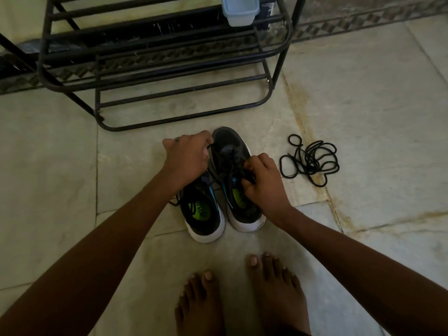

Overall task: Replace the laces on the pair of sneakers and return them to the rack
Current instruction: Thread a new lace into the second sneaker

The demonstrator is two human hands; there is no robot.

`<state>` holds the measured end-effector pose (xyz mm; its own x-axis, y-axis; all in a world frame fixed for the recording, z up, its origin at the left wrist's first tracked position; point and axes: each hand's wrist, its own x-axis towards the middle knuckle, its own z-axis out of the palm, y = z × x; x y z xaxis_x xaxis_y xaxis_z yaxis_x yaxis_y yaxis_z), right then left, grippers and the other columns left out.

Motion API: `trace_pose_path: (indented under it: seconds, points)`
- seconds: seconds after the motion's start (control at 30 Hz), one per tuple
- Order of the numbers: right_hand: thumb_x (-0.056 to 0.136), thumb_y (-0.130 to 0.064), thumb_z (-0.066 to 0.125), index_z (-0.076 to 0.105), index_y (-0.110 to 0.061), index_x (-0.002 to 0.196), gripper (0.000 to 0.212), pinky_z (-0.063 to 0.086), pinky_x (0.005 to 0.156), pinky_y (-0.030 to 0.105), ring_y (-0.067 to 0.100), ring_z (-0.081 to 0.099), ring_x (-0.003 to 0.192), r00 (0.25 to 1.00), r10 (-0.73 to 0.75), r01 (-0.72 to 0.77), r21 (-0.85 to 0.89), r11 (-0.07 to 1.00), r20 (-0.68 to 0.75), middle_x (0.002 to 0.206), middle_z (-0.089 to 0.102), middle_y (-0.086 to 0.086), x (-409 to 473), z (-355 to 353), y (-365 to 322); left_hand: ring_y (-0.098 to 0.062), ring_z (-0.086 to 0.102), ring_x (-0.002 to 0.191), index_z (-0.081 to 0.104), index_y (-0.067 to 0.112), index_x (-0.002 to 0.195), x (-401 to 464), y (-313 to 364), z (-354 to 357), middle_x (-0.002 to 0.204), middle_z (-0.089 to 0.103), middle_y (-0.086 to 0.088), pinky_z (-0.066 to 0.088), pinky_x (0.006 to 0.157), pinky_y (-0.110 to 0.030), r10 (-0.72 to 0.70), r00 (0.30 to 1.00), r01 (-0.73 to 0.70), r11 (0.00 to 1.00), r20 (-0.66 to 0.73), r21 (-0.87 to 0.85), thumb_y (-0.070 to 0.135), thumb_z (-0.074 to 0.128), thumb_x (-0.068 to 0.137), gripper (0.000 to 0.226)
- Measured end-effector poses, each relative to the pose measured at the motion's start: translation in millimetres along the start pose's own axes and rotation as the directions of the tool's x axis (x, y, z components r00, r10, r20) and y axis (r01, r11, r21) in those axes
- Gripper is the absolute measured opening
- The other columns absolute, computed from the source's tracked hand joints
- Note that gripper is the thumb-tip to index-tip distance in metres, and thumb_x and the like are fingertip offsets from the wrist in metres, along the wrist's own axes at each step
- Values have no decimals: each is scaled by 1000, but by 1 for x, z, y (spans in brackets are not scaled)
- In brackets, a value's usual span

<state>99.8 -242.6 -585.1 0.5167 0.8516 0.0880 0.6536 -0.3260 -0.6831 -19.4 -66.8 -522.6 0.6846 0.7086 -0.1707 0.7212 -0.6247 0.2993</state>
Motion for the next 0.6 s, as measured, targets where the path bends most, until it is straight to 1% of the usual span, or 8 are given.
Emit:
trace_pose_path:
  seconds: [0.07, 0.17, 0.23, 0.3, 0.37, 0.5, 0.53, 0.6]
  points:
    - [76, -7, 72, 56, -9, 98, 28, 40, 69, 28, 22, 47, 92, 1000, 0, 0, 9, 1000, 2, 102, 50, 7, 0, 0, 0, -15, 65, 91, 69, 29, 108, -1, -3, -2, 88, 69, 12, 42, 91, -41, -48, 999, 43, 986, -22, -161, 4, 60, 89, 32]
    - [77, -8, 72, 55, -10, 99, 28, 38, 69, 27, 21, 47, 93, 1000, 5, -5, 23, 1000, 4, 103, 50, 6, -1, 0, 1, -10, 65, 81, 73, 20, 105, -3, -10, -4, 91, 68, 2, 59, 87, -41, 12, 999, -26, 929, -40, -368, -8, 61, 87, 35]
    - [77, -8, 72, 55, -10, 99, 28, 38, 70, 26, 20, 46, 93, 1000, 13, -13, 25, 1000, 2, 103, 49, 5, -1, 0, 1, -15, 62, 94, 70, 22, 113, -4, -9, -5, 105, 64, -1, 55, 92, -40, 126, 992, -119, 943, 2, -310, -7, 69, 84, 41]
    - [77, -9, 72, 55, -11, 98, 27, 38, 69, 26, 20, 46, 93, 1000, 13, -13, 25, 1000, 3, 103, 49, 5, -1, 0, 0, -19, 51, 114, 67, 32, 119, -3, -5, -3, 122, 55, 2, 43, 101, -43, 189, 977, -173, 973, 102, -153, 6, 79, 82, 47]
    - [77, -9, 72, 55, -11, 98, 27, 40, 68, 28, 21, 47, 93, 1000, 12, -12, 21, 1000, 5, 103, 50, 5, -1, 0, -1, -20, 43, 122, 68, 35, 114, -2, -3, -1, 127, 49, 6, 33, 105, -46, 209, 968, -203, 978, 139, -55, 17, 83, 81, 41]
    - [77, -9, 72, 56, -10, 98, 27, 44, 69, 32, 22, 47, 93, 1000, 11, -11, 25, 1000, 9, 103, 50, 6, 0, -1, -1, -15, 48, 118, 71, 34, 92, 2, -4, -6, 117, 56, 13, 18, 90, -35, 276, 961, -276, 961, 18, 2, 26, 77, 86, 12]
    - [77, -9, 72, 56, -10, 98, 27, 44, 69, 32, 22, 47, 93, 1000, 13, -13, 23, 1000, 8, 103, 50, 6, 0, -1, 0, -13, 52, 114, 71, 34, 90, 5, -6, -9, 110, 59, 16, 18, 89, -35, 289, 957, -289, 957, 15, -3, 30, 76, 87, 7]
    - [77, -9, 72, 56, -10, 98, 27, 43, 69, 30, 22, 47, 93, 1000, 14, -14, 20, 1000, 7, 103, 50, 7, -1, 0, 1, -7, 62, 98, 73, 35, 87, 8, -12, -16, 92, 65, 20, 30, 98, -43, 339, 939, -334, 939, 54, -88, 41, 72, 88, 7]
